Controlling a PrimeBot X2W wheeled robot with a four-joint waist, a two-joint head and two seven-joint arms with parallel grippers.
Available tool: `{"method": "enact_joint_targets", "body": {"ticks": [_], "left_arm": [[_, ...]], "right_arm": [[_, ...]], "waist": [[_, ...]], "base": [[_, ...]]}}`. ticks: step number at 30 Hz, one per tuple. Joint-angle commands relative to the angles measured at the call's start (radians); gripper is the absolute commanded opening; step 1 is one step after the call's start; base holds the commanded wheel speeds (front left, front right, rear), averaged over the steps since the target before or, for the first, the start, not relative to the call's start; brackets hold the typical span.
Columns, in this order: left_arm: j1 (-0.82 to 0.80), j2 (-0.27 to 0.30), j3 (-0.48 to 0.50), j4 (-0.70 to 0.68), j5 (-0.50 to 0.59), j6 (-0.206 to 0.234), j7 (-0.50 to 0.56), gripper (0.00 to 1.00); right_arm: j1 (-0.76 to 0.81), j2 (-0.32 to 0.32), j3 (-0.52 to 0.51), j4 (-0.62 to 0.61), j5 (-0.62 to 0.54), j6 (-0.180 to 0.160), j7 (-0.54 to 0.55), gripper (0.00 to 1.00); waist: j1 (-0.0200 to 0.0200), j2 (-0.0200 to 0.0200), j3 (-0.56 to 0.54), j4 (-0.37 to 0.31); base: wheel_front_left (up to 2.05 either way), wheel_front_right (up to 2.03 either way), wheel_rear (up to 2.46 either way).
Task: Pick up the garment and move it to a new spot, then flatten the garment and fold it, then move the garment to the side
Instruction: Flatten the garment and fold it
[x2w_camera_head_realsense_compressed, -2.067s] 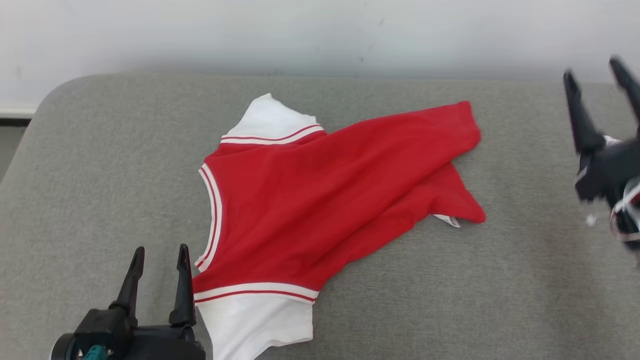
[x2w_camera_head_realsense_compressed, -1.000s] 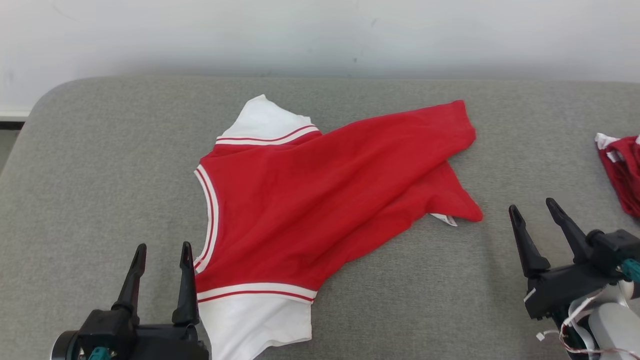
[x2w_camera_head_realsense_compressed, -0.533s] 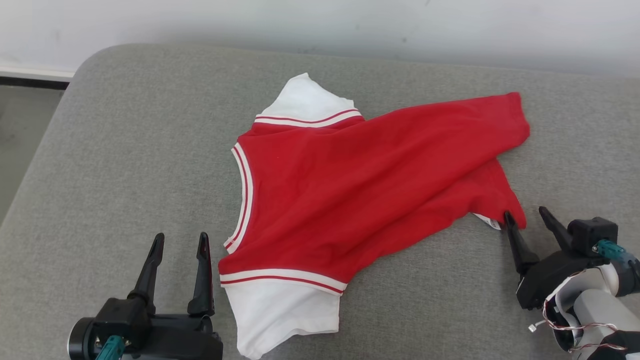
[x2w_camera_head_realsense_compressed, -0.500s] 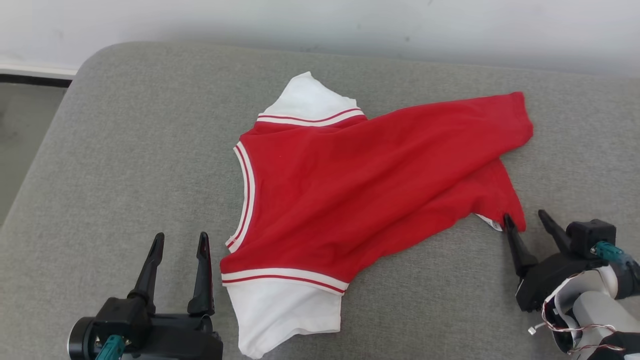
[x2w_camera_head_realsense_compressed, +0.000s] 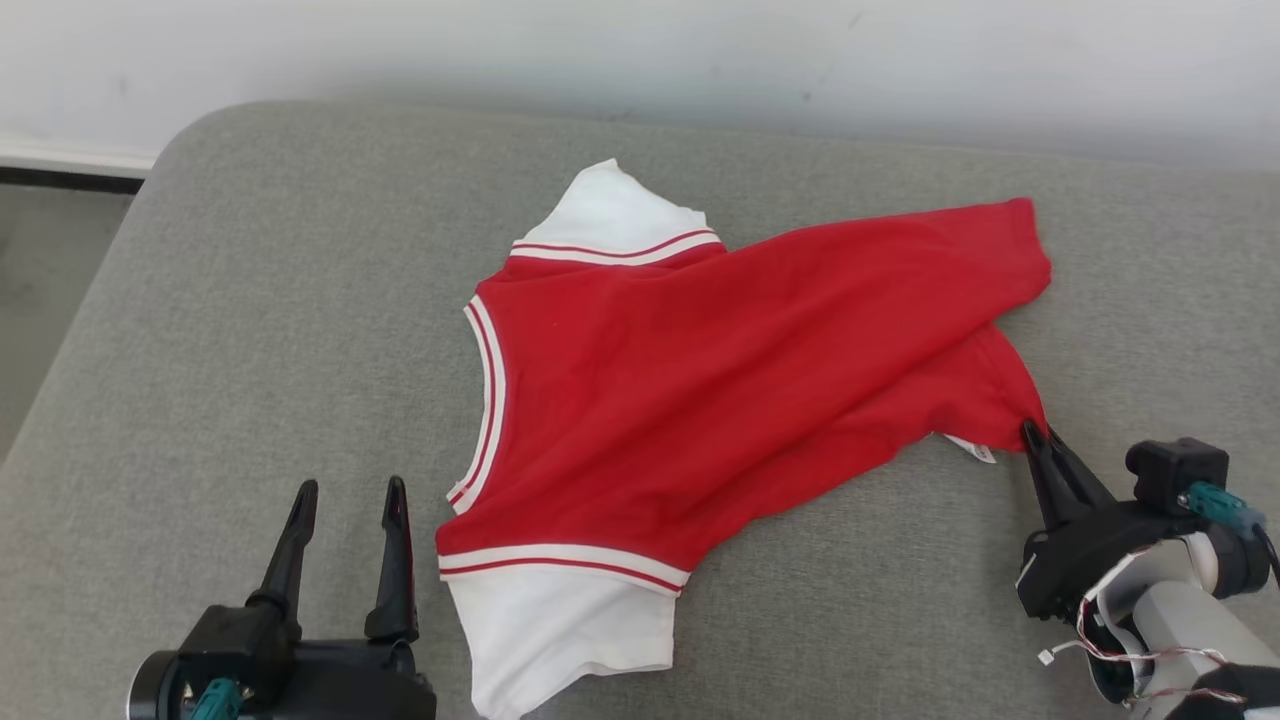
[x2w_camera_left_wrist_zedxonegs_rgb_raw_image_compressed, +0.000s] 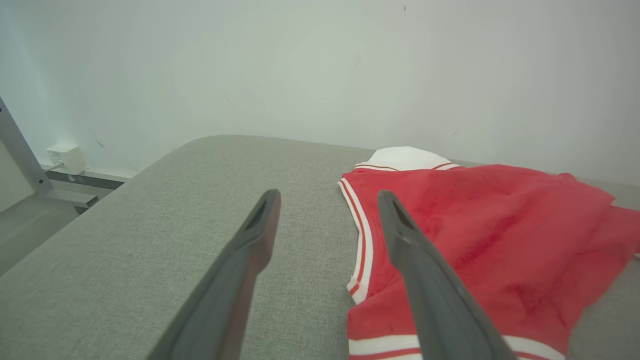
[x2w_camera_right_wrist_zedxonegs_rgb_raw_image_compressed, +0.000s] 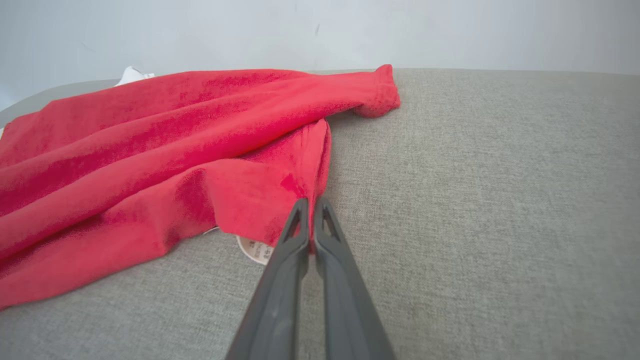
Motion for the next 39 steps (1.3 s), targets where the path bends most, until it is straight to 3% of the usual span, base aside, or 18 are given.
{"method": "enact_joint_targets", "body": {"ticks": [1,7,16,23,24,25,26,39], "left_arm": [[0.018,0.001,0.006,0.002,0.005,-0.002,-0.002,1.00],[0.053,0.001,0.035,0.004,0.011,-0.008,-0.002,1.00],[0.072,0.001,0.041,-0.011,0.011,-0.003,-0.002,1.00],[0.067,0.001,0.046,-0.007,0.011,-0.012,-0.002,1.00],[0.067,0.001,0.048,-0.006,0.012,-0.015,-0.002,1.00],[0.067,0.001,0.051,-0.004,0.013,-0.017,-0.002,1.00],[0.067,0.001,0.054,-0.003,0.014,-0.015,-0.002,1.00],[0.099,0.001,0.104,-0.008,0.039,-0.030,-0.002,1.00]], "right_arm": [[0.030,-0.010,-0.009,-0.022,0.004,-0.003,0.001,0.00],[0.140,-0.025,-0.061,-0.194,0.042,-0.003,0.000,0.00],[0.312,-0.099,-0.102,-0.421,0.126,-0.003,0.021,0.00],[0.455,-0.082,-0.192,-0.512,0.156,-0.003,0.098,0.00],[0.463,-0.077,-0.204,-0.515,0.146,-0.003,0.099,0.18],[0.470,-0.072,-0.214,-0.513,0.134,-0.003,0.099,0.47],[0.476,-0.067,-0.224,-0.508,0.122,-0.003,0.101,1.00],[0.487,0.035,-0.340,-0.605,-0.089,-0.003,0.014,1.00]], "waist": [[-0.0001,-0.0001,-0.022,-0.024],[-0.0001,-0.0001,-0.059,-0.083],[-0.0001,-0.0001,-0.074,-0.139],[-0.0001,-0.0001,-0.068,-0.143],[-0.0001,-0.0001,-0.068,-0.144],[-0.0001,-0.0001,-0.068,-0.144],[-0.0001,-0.0001,-0.068,-0.144],[-0.0001,-0.0001,-0.114,-0.187]], "base": [[0.00,0.00,0.00],[0.00,0.00,0.00],[0.00,0.00,0.00],[0.00,0.00,0.00],[0.00,0.00,0.00],[0.00,0.00,0.00],[0.00,0.00,0.00],[0.00,0.00,0.00]]}}
